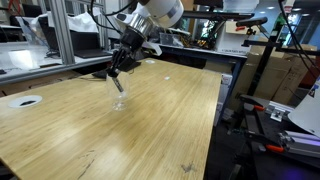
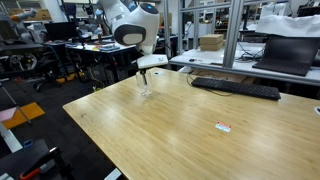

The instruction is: Remove the marker from the plastic cup

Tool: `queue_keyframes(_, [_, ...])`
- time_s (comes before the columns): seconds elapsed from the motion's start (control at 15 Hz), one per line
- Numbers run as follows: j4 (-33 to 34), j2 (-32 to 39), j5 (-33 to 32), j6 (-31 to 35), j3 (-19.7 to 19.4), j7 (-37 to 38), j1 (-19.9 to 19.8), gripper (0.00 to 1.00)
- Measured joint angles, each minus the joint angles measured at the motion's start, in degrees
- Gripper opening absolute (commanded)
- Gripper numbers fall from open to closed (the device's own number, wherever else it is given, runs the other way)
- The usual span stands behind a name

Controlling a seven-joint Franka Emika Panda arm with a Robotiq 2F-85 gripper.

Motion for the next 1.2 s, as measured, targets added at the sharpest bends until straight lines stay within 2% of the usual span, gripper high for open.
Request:
queue_keyframes(0.33, [-1.29,-2.36,2.95,0.78,2.36,-1.56,-2.52,0.05])
queue_keyframes(0.67, [-4.96,-9.55,14.57,3.89,6.14,-10.43,-5.48,0.05])
queue_keyframes(0.8, [-7.77,-13.8,16.52,5.04,6.87,-11.21,-6.72,0.05])
queue_keyframes(1.0, [-14.06,-19.81,14.33,6.56,4.44,-6.63,-6.79,0.05])
queue_keyframes(1.2, [-20.0,-21.7,3.9,7.27,-0.67,4.7,-5.57,0.05])
